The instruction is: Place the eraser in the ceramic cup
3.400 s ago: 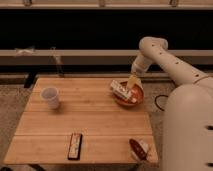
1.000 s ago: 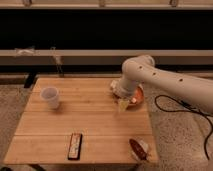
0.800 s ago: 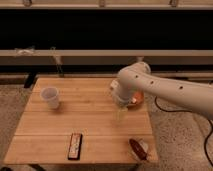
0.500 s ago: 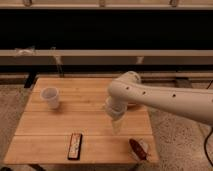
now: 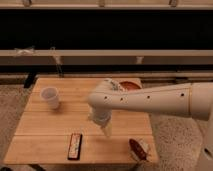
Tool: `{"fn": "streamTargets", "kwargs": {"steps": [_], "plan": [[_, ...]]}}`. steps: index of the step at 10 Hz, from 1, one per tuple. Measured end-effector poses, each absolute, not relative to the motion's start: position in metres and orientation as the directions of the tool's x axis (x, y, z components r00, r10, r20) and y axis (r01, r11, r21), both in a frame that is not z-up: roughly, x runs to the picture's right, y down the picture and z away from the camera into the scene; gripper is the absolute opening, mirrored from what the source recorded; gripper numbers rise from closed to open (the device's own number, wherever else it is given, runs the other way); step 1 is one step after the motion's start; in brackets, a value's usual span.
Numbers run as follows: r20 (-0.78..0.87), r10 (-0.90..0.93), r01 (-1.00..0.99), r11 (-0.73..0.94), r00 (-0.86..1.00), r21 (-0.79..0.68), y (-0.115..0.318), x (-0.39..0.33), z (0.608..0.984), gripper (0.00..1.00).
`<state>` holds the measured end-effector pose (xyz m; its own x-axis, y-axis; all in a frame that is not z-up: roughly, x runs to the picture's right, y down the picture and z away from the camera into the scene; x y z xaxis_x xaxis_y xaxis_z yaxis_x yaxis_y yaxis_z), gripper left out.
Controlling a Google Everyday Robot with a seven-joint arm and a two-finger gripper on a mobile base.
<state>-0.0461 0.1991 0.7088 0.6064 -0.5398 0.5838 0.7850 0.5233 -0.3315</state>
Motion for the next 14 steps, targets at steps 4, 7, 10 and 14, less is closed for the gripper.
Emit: {"fn": "streamTargets", "kwargs": {"steps": [4, 7, 10, 14], "plan": [[0.596, -0.550, 0.800, 0.511, 0.585, -0.314, 0.204, -0.053, 0.705, 0.80], [0.596, -0.549, 0.800, 0.512, 0.586, -0.314, 0.204, -0.052, 0.706, 0.80], [0.621, -0.582, 0.832, 0.505, 0.525, -0.231, 0.209, -0.069, 0.714, 0.80], [0.648, -0.670, 0.906, 0.417, 0.362, -0.075, 0.215, -0.131, 0.716, 0.80]]}}
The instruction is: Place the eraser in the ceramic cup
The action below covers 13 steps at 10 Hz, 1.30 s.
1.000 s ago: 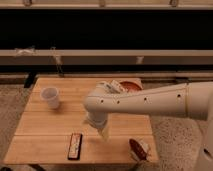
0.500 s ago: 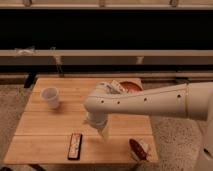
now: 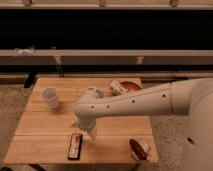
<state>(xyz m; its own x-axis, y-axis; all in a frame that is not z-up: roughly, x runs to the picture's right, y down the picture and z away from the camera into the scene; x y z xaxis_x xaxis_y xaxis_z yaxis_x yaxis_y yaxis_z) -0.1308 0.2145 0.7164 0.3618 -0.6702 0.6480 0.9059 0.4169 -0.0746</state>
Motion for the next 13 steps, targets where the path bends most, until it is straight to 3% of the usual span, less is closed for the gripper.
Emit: {"fn": "streamTargets", "kwargs": {"steps": [5, 13], "plan": [[0.623, -0.747, 0.961, 0.274, 0.234, -0.033, 0.241, -0.169, 0.721, 0.80], [0.628, -0.762, 0.982, 0.186, 0.158, -0.022, 0.270, -0.196, 0.763, 0.80]]}}
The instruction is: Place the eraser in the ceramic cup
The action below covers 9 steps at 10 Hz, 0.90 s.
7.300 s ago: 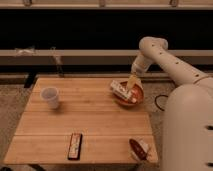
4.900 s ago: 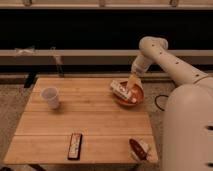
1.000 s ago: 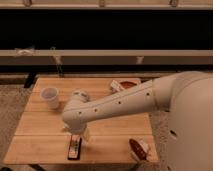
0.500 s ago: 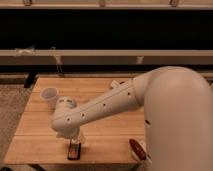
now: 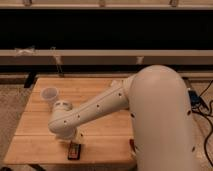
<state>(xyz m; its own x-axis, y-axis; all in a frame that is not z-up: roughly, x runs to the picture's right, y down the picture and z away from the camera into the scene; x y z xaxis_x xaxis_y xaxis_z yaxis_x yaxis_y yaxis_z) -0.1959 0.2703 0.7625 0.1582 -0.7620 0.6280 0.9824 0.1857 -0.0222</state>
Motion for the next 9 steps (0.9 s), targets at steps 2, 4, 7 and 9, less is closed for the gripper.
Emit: {"fn": "streamTargets", "kwargs": {"steps": [2, 4, 7, 9], "plan": [[0.634, -0.756, 0.982, 0.188, 0.162, -0.027, 0.273, -0.193, 0.774, 0.80], [0.638, -0.749, 0.980, 0.197, 0.176, -0.039, 0.274, -0.187, 0.785, 0.80], [0.641, -0.745, 0.978, 0.205, 0.183, -0.041, 0.273, -0.179, 0.790, 0.61], [0.643, -0.742, 0.976, 0.215, 0.189, -0.038, 0.271, -0.175, 0.789, 0.41]]}}
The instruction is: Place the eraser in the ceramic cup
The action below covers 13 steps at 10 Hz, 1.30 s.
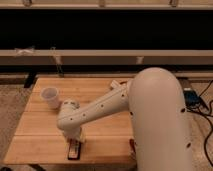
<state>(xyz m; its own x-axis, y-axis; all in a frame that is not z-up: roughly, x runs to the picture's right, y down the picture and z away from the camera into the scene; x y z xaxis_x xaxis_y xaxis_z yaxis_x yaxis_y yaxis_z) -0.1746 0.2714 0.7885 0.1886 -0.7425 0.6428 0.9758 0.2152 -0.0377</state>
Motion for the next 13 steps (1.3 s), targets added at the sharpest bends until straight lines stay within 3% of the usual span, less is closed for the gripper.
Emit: {"fn": "streamTargets", "kwargs": {"steps": [4, 5, 13], "plan": [[0.641, -0.739, 0.966, 0.259, 0.209, -0.016, 0.251, -0.166, 0.772, 0.04], [0.638, -0.739, 0.962, 0.273, 0.216, -0.010, 0.242, -0.163, 0.764, 0.00], [0.545, -0.797, 0.918, 0.380, 0.261, 0.116, 0.129, -0.162, 0.693, 0.00]]}}
